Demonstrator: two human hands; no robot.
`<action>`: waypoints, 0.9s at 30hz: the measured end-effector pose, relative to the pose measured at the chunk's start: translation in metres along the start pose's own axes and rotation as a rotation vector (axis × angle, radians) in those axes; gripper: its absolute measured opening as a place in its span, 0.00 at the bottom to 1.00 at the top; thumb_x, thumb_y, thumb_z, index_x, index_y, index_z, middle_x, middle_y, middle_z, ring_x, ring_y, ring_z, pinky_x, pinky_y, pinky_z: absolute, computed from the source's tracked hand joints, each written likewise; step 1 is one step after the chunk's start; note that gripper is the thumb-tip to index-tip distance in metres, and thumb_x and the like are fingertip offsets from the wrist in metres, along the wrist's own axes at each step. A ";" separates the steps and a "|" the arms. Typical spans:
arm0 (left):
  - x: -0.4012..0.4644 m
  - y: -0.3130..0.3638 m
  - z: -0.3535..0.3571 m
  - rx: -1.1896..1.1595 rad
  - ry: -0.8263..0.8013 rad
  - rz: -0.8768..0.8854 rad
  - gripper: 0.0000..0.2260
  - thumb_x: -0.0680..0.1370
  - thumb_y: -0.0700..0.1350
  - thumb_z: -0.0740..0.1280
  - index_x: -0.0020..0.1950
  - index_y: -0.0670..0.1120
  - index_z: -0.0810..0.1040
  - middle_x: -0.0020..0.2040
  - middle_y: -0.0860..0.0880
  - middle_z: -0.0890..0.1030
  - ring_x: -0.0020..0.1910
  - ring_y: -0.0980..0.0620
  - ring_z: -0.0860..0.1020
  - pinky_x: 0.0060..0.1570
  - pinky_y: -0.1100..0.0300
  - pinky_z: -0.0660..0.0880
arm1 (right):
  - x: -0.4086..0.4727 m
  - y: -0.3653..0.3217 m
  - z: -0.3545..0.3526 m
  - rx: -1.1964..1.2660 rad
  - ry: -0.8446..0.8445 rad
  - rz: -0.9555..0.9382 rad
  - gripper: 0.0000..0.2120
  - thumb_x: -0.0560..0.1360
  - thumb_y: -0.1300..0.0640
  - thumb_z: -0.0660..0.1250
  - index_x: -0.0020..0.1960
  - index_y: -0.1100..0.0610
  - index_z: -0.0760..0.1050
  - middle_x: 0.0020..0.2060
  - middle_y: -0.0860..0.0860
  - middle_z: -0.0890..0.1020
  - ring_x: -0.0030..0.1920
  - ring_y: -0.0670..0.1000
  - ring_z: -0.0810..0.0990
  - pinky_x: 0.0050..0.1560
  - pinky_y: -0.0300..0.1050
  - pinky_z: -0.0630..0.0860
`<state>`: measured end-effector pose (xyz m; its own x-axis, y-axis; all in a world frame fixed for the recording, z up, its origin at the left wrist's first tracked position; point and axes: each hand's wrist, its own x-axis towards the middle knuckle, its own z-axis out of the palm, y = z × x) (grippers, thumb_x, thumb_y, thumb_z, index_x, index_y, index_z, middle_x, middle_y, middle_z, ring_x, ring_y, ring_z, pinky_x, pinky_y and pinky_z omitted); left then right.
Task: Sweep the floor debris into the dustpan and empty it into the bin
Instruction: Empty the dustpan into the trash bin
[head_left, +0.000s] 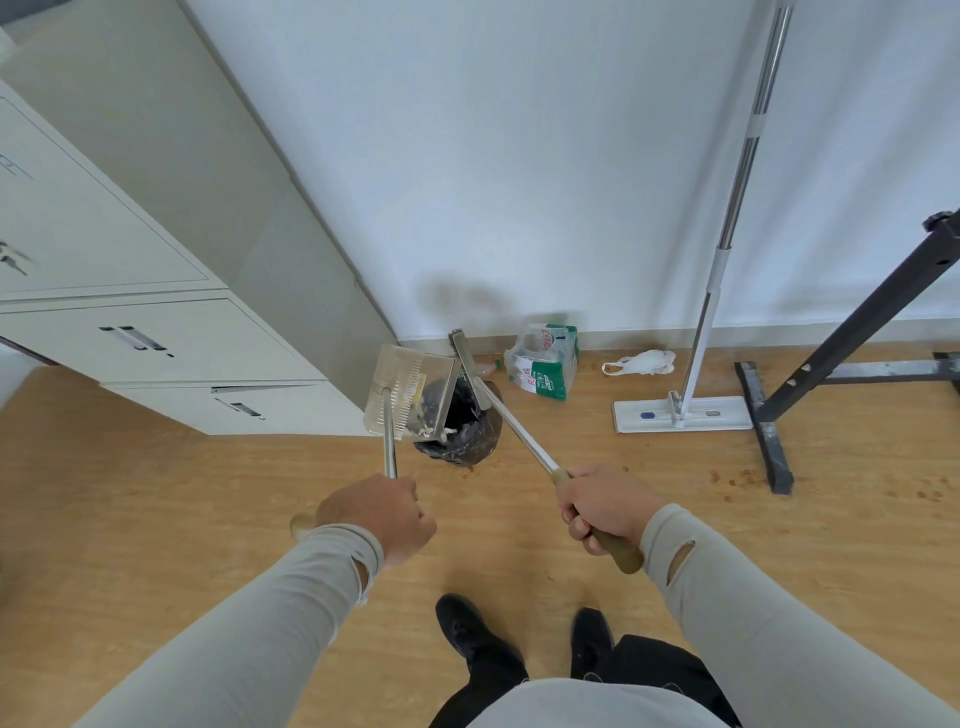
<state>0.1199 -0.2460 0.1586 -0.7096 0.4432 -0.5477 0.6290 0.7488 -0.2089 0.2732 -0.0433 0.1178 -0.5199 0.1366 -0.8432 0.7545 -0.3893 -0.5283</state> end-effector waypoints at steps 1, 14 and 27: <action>0.000 -0.002 0.000 0.001 -0.002 -0.001 0.13 0.78 0.57 0.57 0.54 0.52 0.74 0.44 0.52 0.79 0.39 0.51 0.79 0.44 0.52 0.80 | 0.000 0.000 0.000 0.000 -0.004 0.002 0.08 0.74 0.68 0.58 0.43 0.57 0.71 0.32 0.54 0.71 0.24 0.47 0.68 0.25 0.38 0.66; -0.015 -0.002 0.014 0.134 0.020 0.054 0.17 0.79 0.57 0.54 0.59 0.52 0.75 0.50 0.49 0.77 0.45 0.46 0.80 0.43 0.52 0.79 | 0.007 0.005 0.002 0.054 0.026 -0.012 0.08 0.74 0.68 0.57 0.42 0.57 0.68 0.32 0.54 0.70 0.23 0.48 0.68 0.23 0.36 0.65; -0.021 -0.002 0.027 0.166 -0.003 0.078 0.18 0.80 0.57 0.54 0.63 0.52 0.75 0.56 0.48 0.77 0.49 0.44 0.80 0.43 0.51 0.76 | 0.008 0.007 0.003 0.089 0.052 0.044 0.08 0.76 0.68 0.56 0.45 0.57 0.68 0.31 0.54 0.70 0.23 0.47 0.68 0.23 0.35 0.65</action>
<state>0.1419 -0.2693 0.1486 -0.6561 0.4951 -0.5696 0.7259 0.6205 -0.2967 0.2731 -0.0472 0.1081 -0.4642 0.1639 -0.8704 0.7361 -0.4752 -0.4821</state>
